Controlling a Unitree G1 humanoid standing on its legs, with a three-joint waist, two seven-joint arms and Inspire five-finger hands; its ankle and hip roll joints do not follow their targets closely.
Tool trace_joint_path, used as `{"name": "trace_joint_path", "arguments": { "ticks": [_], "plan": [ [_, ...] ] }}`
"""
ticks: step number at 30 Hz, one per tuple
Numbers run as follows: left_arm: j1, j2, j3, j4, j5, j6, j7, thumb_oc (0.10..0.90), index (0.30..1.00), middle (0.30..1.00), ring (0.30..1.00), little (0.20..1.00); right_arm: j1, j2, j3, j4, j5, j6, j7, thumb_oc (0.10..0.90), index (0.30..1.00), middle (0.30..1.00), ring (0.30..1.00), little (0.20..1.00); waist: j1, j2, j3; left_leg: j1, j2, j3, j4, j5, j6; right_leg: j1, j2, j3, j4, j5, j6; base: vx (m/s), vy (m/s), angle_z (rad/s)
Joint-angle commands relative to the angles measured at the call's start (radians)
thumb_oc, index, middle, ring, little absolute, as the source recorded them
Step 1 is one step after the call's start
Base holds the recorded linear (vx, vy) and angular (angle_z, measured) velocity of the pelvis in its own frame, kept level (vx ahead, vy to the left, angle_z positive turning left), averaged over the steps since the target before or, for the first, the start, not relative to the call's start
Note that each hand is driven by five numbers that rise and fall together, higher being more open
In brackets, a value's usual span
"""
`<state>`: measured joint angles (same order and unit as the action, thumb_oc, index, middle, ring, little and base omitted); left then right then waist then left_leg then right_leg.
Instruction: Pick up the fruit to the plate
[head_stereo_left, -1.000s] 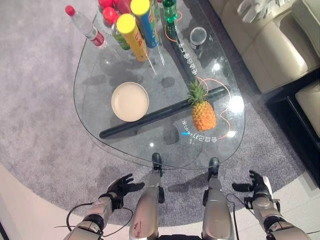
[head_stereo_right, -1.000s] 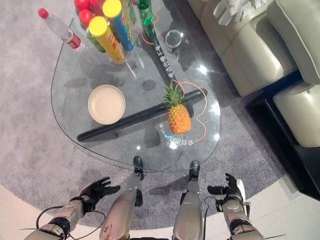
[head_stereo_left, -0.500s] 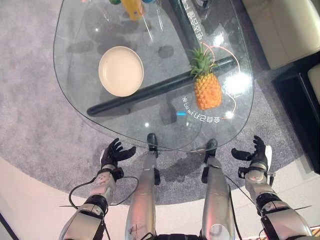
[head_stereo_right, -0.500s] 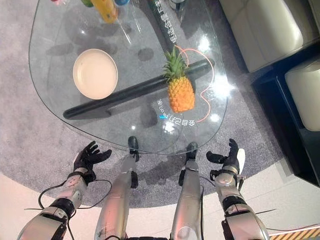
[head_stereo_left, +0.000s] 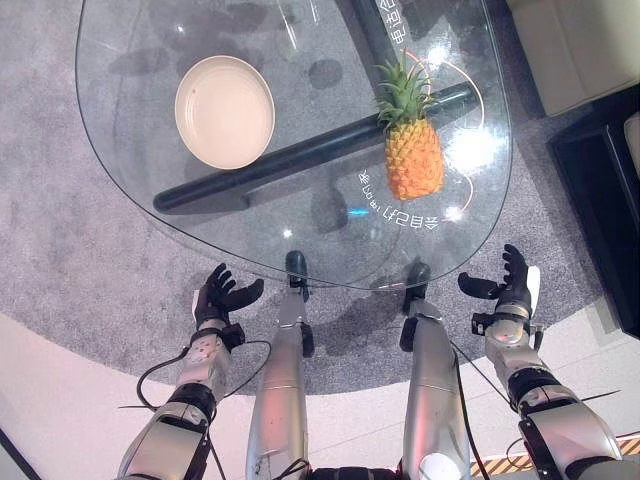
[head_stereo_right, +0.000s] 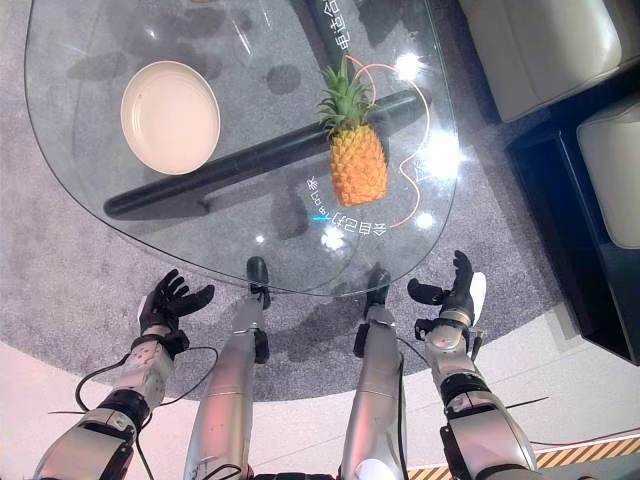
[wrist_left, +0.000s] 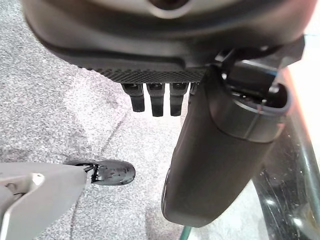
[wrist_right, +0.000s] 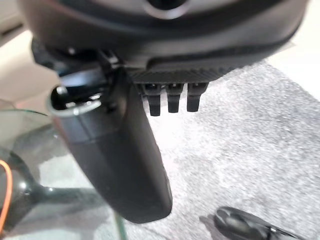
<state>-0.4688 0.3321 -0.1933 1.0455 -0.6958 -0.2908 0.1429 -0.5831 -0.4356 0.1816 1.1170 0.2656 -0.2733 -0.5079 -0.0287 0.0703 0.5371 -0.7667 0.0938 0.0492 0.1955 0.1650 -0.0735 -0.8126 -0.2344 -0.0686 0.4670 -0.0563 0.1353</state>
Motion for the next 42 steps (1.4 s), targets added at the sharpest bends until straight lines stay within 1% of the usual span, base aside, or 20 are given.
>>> {"name": "trace_joint_path", "arguments": {
  "ticks": [1, 3, 5, 6, 7, 8, 11, 14, 16, 18, 21, 22, 24, 27, 29, 30, 34, 37, 39, 42],
  "plan": [
    [0.011, 0.073, 0.014, 0.031, -0.04, -0.029, 0.018, 0.8, 0.9, 0.9, 0.9, 0.9, 0.014, -0.108, -0.051, 0.007, 0.087, -0.036, -0.211, 0.8, 0.9, 0.9, 0.9, 0.9, 0.029, -0.029, -0.017, -0.058, -0.034, -0.024, 0.218, -0.172, 0.005, -0.021, 0.044, -0.039, -0.079, 0.086, -0.012, 0.02, -0.03, 0.0],
    [0.013, 0.077, 0.004, 0.027, -0.037, -0.03, 0.023, 0.8, 0.9, 0.9, 0.9, 0.9, 0.001, -0.135, -0.087, 0.004, 0.114, -0.045, -0.289, 0.8, 0.9, 0.9, 0.9, 0.9, 0.03, -0.03, -0.017, -0.056, -0.031, -0.023, 0.218, -0.174, 0.005, -0.017, 0.044, -0.042, -0.078, 0.085, -0.01, 0.02, -0.039, 0.0],
    [0.016, 0.079, -0.004, 0.025, -0.038, -0.034, 0.024, 0.8, 0.9, 0.9, 0.9, 0.9, -0.019, -0.156, -0.118, -0.018, 0.137, -0.082, -0.365, 0.8, 0.9, 0.9, 0.9, 0.9, 0.032, -0.029, -0.017, -0.058, -0.029, -0.021, 0.217, -0.175, 0.004, -0.017, 0.044, -0.046, -0.077, 0.084, -0.01, 0.01, -0.019, 0.0],
    [0.024, 0.077, -0.01, 0.012, -0.037, -0.034, 0.031, 0.8, 0.9, 0.9, 0.9, 0.9, -0.032, -0.169, -0.131, -0.063, 0.15, -0.1, -0.416, 0.8, 0.9, 0.9, 0.9, 0.9, 0.032, -0.027, -0.017, -0.058, -0.03, -0.022, 0.214, -0.175, 0.004, -0.019, 0.045, -0.048, -0.076, 0.084, -0.01, 0.0, 0.0, 0.0],
    [0.026, 0.077, -0.011, 0.008, -0.037, -0.033, 0.032, 0.8, 0.9, 0.9, 0.9, 0.9, -0.033, -0.172, -0.134, -0.075, 0.15, -0.099, -0.424, 0.8, 0.9, 0.9, 0.9, 0.9, 0.032, -0.027, -0.017, -0.058, -0.03, -0.022, 0.214, -0.174, 0.004, -0.019, 0.045, -0.048, -0.076, 0.084, -0.01, 0.0, 0.0, 0.0],
    [0.033, 0.077, -0.016, -0.004, -0.035, -0.029, 0.038, 0.8, 0.9, 0.9, 0.9, 0.9, -0.038, -0.181, -0.142, -0.124, 0.145, -0.111, -0.463, 0.8, 0.9, 0.9, 0.9, 0.9, 0.032, -0.027, -0.017, -0.058, -0.031, -0.023, 0.211, -0.173, 0.004, -0.019, 0.045, -0.05, -0.077, 0.085, -0.01, 0.0, 0.0, 0.0],
    [0.045, 0.077, -0.016, -0.024, -0.038, -0.023, 0.048, 0.8, 0.9, 0.9, 0.9, 0.9, -0.046, -0.19, -0.146, -0.254, 0.103, -0.136, -0.554, 0.8, 0.9, 0.9, 0.9, 0.9, 0.029, -0.027, -0.017, -0.056, -0.034, -0.024, 0.201, -0.17, 0.005, -0.021, 0.045, -0.053, -0.079, 0.088, -0.01, 0.0, 0.0, 0.0],
    [0.05, 0.072, -0.014, -0.036, -0.041, -0.019, 0.052, 0.8, 0.9, 0.9, 0.9, 0.9, -0.052, -0.196, -0.132, -0.391, 0.029, -0.129, -0.632, 0.8, 0.9, 0.9, 0.9, 0.9, 0.022, -0.028, -0.017, -0.054, -0.037, -0.026, 0.188, -0.163, 0.007, -0.022, 0.046, -0.053, -0.085, 0.088, -0.012, 0.0, 0.028, 0.0],
    [0.054, 0.069, -0.012, -0.038, -0.045, -0.023, 0.051, 0.8, 0.9, 0.9, 0.9, 0.9, -0.05, -0.196, -0.131, -0.458, -0.016, -0.121, -0.652, 0.8, 0.9, 0.9, 0.9, 0.9, 0.019, -0.025, -0.017, -0.054, -0.039, -0.026, 0.182, -0.159, 0.008, -0.024, 0.047, -0.051, -0.087, 0.087, -0.013, 0.0, 0.047, 0.0],
    [0.058, 0.061, -0.009, -0.038, -0.04, -0.029, 0.052, 0.8, 0.9, 0.9, 0.9, 0.9, -0.045, -0.186, -0.131, -0.512, -0.044, -0.142, -0.641, 0.8, 0.9, 0.9, 0.9, 0.9, 0.017, -0.022, -0.017, -0.054, -0.042, -0.026, 0.175, -0.155, 0.009, -0.026, 0.047, -0.05, -0.087, 0.086, -0.013, -0.01, 0.034, 0.01],
    [0.061, 0.057, -0.003, -0.039, -0.039, -0.032, 0.048, 0.8, 0.9, 0.9, 0.9, 0.9, -0.033, -0.175, -0.109, -0.622, -0.128, -0.141, -0.615, 0.8, 0.9, 0.9, 0.9, 0.9, 0.013, -0.019, -0.017, -0.055, -0.048, -0.025, 0.165, -0.149, 0.011, -0.031, 0.045, -0.049, -0.092, 0.087, -0.012, -0.01, 0.013, 0.0],
    [0.064, 0.055, 0.0, -0.04, -0.043, -0.033, 0.046, 0.8, 0.9, 0.9, 0.9, 0.9, -0.027, -0.17, -0.095, -0.679, -0.159, -0.12, -0.608, 0.8, 0.9, 0.9, 0.9, 0.9, 0.012, -0.018, -0.017, -0.056, -0.048, -0.023, 0.161, -0.146, 0.01, -0.033, 0.044, -0.049, -0.095, 0.088, -0.012, -0.02, 0.051, 0.0],
    [0.07, 0.049, 0.005, -0.038, -0.043, -0.037, 0.043, 0.8, 0.9, 0.9, 0.9, 0.9, -0.013, -0.158, -0.082, -0.735, -0.188, -0.103, -0.596, 0.8, 0.9, 0.9, 0.9, 0.9, 0.008, -0.018, -0.017, -0.055, -0.049, -0.022, 0.159, -0.144, 0.009, -0.034, 0.044, -0.047, -0.095, 0.087, -0.012, 0.0, 0.045, -0.01],
    [0.091, 0.029, 0.016, -0.045, -0.036, -0.047, 0.039, 0.8, 0.9, 0.9, 0.9, 0.9, 0.014, -0.125, -0.048, -0.86, -0.22, -0.074, -0.54, 0.8, 0.9, 0.9, 0.9, 0.9, 0.003, -0.015, -0.017, -0.053, -0.05, -0.018, 0.156, -0.14, 0.009, -0.033, 0.045, -0.041, -0.095, 0.082, -0.015, 0.0, 0.055, -0.02],
    [0.098, 0.021, 0.015, -0.047, -0.033, -0.051, 0.038, 0.8, 0.9, 0.9, 0.9, 0.9, 0.021, -0.11, -0.028, -0.9, -0.247, -0.066, -0.508, 0.8, 0.9, 0.9, 0.9, 0.9, 0.002, -0.014, -0.017, -0.047, -0.05, -0.015, 0.148, -0.137, 0.009, -0.027, 0.045, -0.041, -0.102, 0.082, -0.016, -0.01, 0.033, -0.01],
    [0.1, 0.014, 0.015, -0.047, -0.028, -0.054, 0.04, 0.8, 0.9, 0.9, 0.9, 0.9, 0.023, -0.1, -0.013, -0.93, -0.268, -0.052, -0.492, 0.8, 0.9, 0.9, 0.9, 0.9, 0.001, -0.014, -0.017, -0.043, -0.051, -0.012, 0.142, -0.134, 0.009, -0.024, 0.044, -0.042, -0.106, 0.082, -0.017, 0.0, 0.042, 0.0],
    [0.108, -0.003, 0.017, -0.049, -0.019, -0.061, 0.042, 0.8, 0.9, 0.9, 0.9, 0.9, 0.023, -0.079, 0.033, -1.006, -0.291, -0.018, -0.427, 0.8, 0.9, 0.9, 0.9, 0.9, 0.001, -0.016, -0.017, -0.034, -0.052, -0.008, 0.132, -0.128, 0.007, -0.013, 0.044, -0.044, -0.116, 0.083, -0.02, 0.0, 0.017, 0.0],
    [0.111, -0.009, 0.018, -0.047, -0.018, -0.064, 0.04, 0.8, 0.9, 0.9, 0.9, 0.9, 0.024, -0.08, 0.064, -1.064, -0.303, 0.005, -0.386, 0.8, 0.9, 0.9, 0.9, 0.9, 0.001, -0.017, -0.017, -0.028, -0.053, -0.004, 0.125, -0.125, 0.006, -0.007, 0.043, -0.046, -0.12, 0.082, -0.021, 0.0, 0.0, 0.0],
    [0.111, -0.012, 0.016, -0.046, -0.018, -0.063, 0.041, 0.8, 0.9, 0.9, 0.9, 0.9, 0.025, -0.078, 0.078, -1.088, -0.316, 0.009, -0.374, 0.8, 0.9, 0.9, 0.9, 0.9, 0.001, -0.017, -0.017, -0.026, -0.053, -0.003, 0.125, -0.124, 0.006, -0.006, 0.043, -0.048, -0.119, 0.082, -0.022, 0.0, 0.0, 0.0],
    [0.111, -0.015, 0.014, -0.042, -0.021, -0.065, 0.037, 0.8, 0.9, 0.9, 0.9, 0.9, 0.021, -0.082, 0.096, -1.13, -0.342, 0.036, -0.358, 0.8, 0.9, 0.9, 0.9, 0.9, 0.001, -0.016, -0.017, -0.02, -0.054, 0.001, 0.118, -0.121, 0.005, -0.001, 0.044, -0.05, -0.121, 0.08, -0.022, 0.0, 0.0, 0.0]
  ]
}}
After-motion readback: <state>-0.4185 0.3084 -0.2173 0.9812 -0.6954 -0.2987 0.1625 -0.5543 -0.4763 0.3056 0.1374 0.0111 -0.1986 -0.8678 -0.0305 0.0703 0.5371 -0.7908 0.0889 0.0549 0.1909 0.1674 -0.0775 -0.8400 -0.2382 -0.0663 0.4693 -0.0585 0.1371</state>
